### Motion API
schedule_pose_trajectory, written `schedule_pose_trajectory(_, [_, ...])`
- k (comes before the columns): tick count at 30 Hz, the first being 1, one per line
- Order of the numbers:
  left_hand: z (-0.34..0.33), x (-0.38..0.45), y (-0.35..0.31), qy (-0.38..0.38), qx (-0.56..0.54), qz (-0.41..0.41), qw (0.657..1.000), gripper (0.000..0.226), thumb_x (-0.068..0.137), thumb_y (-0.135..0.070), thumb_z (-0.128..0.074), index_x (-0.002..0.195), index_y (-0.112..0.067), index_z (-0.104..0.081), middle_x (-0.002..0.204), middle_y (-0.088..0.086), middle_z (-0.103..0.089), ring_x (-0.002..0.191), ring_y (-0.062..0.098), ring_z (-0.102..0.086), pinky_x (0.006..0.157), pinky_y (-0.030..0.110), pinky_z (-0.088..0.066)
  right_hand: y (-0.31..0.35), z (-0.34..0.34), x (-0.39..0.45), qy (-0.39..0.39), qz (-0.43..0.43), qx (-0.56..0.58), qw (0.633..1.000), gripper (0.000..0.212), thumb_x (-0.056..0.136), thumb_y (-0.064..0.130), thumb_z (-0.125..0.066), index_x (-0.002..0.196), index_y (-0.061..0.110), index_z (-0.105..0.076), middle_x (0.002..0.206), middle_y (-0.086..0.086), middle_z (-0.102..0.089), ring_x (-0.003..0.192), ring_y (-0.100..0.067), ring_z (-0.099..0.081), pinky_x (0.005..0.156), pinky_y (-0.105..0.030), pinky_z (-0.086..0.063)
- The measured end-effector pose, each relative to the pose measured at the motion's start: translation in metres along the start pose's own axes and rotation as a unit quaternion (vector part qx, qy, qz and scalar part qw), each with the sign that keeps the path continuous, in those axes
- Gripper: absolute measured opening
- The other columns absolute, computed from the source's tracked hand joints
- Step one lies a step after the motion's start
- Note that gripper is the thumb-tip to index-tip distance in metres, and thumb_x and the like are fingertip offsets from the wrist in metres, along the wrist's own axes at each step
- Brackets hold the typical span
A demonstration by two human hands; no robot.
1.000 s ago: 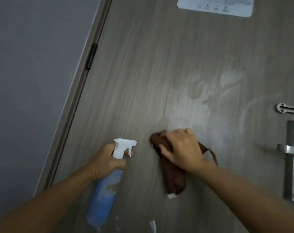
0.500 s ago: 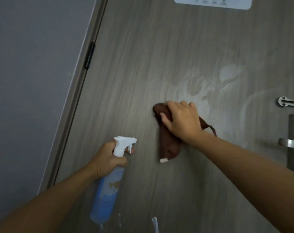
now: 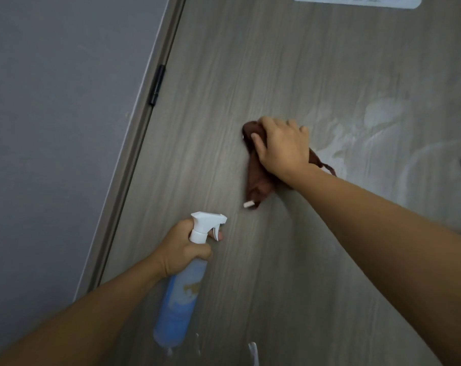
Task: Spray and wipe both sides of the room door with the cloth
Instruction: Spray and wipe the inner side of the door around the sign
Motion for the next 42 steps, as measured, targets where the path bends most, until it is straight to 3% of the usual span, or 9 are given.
schedule_pose_trajectory(2, [0.0,0.0,0.0,-0.003,-0.005,-0.004,1.0,0.061,0.061,-0.002,-0.071,0.12,-0.017,-0.072,0.109,0.006,-0.074,0.083,0.003,-0.067,0.08,0.021,-0.051,0.013,-0.001,0.001,0.021,0.007,0.004,1.0,0.035,0.103,0.044,-0.048,0.129,0.022,-0.056,0.125,-0.005,-0.062,0.112,-0.036,-0.054,0.089,-0.046,-0.035])
schedule_pose_trajectory(6, [-0.001,0.0,-0.001,-0.005,-0.002,-0.01,1.0,0.064,0.062,0.0,-0.071,0.124,-0.017,-0.071,0.11,0.011,-0.073,0.085,0.005,-0.067,0.081,0.021,-0.051,0.033,-0.005,-0.007,0.104,0.18,0.0,0.978,0.035,0.101,0.046,-0.051,0.13,0.026,-0.057,0.122,-0.003,-0.063,0.113,-0.033,-0.055,0.083,-0.04,-0.027])
schedule_pose_trajectory(11, [0.0,-0.001,-0.002,-0.009,0.006,-0.001,1.0,0.054,0.062,-0.002,-0.071,0.114,-0.017,-0.074,0.103,0.001,-0.075,0.084,0.005,-0.069,0.082,0.023,-0.051,0.013,0.0,0.017,0.039,0.019,0.013,0.999,0.036,0.101,0.046,-0.051,0.127,0.022,-0.059,0.12,-0.007,-0.065,0.111,-0.037,-0.058,0.091,-0.045,-0.038])
schedule_pose_trajectory(16, [0.0,-0.002,0.001,-0.01,-0.002,0.001,1.0,0.058,0.063,-0.002,-0.073,0.117,-0.023,-0.074,0.107,0.0,-0.075,0.087,0.006,-0.068,0.082,0.025,-0.051,0.023,-0.012,-0.019,0.158,0.254,0.062,0.952,0.039,0.092,0.051,-0.058,0.12,0.024,-0.063,0.111,-0.001,-0.071,0.102,-0.03,-0.066,0.083,-0.043,-0.05])
schedule_pose_trajectory(21, [0.001,-0.001,0.004,-0.013,-0.01,0.01,1.0,0.061,0.063,-0.002,-0.073,0.121,-0.02,-0.072,0.107,-0.002,-0.076,0.086,0.004,-0.067,0.081,0.026,-0.051,-0.017,-0.005,-0.006,0.026,0.055,0.046,0.997,0.04,0.095,0.049,-0.058,0.124,0.021,-0.061,0.109,-0.007,-0.069,0.101,-0.037,-0.064,0.083,-0.045,-0.043])
schedule_pose_trajectory(27, [0.001,-0.001,0.002,-0.025,-0.001,0.003,1.0,0.062,0.058,-0.01,-0.075,0.12,-0.021,-0.073,0.109,0.006,-0.076,0.089,0.01,-0.068,0.084,0.03,-0.052,0.019,-0.014,-0.073,0.175,0.326,0.03,0.929,0.043,0.095,0.05,-0.058,0.129,0.025,-0.059,0.109,0.001,-0.068,0.098,-0.028,-0.065,0.08,-0.04,-0.043])
schedule_pose_trajectory(33, [0.0,-0.001,0.007,-0.04,0.005,0.002,0.999,0.056,0.059,-0.003,-0.074,0.113,-0.017,-0.072,0.106,0.009,-0.077,0.092,0.014,-0.07,0.085,0.036,-0.053,-0.039,0.004,-0.102,-0.001,0.074,-0.01,0.997,0.051,0.099,0.053,-0.043,0.13,0.015,-0.058,0.101,-0.011,-0.065,0.086,-0.039,-0.06,0.074,-0.045,-0.038])
schedule_pose_trajectory(37, [-0.002,-0.001,0.009,-0.058,-0.019,0.012,0.998,0.061,0.054,-0.018,-0.075,0.114,-0.011,-0.072,0.102,0.002,-0.078,0.103,0.027,-0.073,0.087,0.044,-0.055,-0.017,-0.008,-0.183,0.012,0.146,0.006,0.989,0.045,0.1,0.047,-0.05,0.127,0.013,-0.062,0.099,-0.01,-0.064,0.084,-0.036,-0.06,0.071,-0.044,-0.04])
schedule_pose_trajectory(42, [-0.005,-0.004,0.006,-0.079,-0.013,0.042,0.996,0.063,0.05,-0.024,-0.075,0.112,-0.016,-0.071,0.103,0.005,-0.079,0.084,0.015,-0.073,0.083,0.042,-0.057,0.009,-0.02,-0.259,0.069,0.151,0.045,0.985,0.042,0.102,0.045,-0.053,0.127,0.013,-0.064,0.102,-0.007,-0.066,0.087,-0.034,-0.06,0.073,-0.045,-0.045])
Point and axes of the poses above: each hand's wrist, its own x-axis towards the middle knuckle, its own z-axis out of the back of the hand, y = z × x, the point moved 4 cm from there along x, towards the middle knuckle
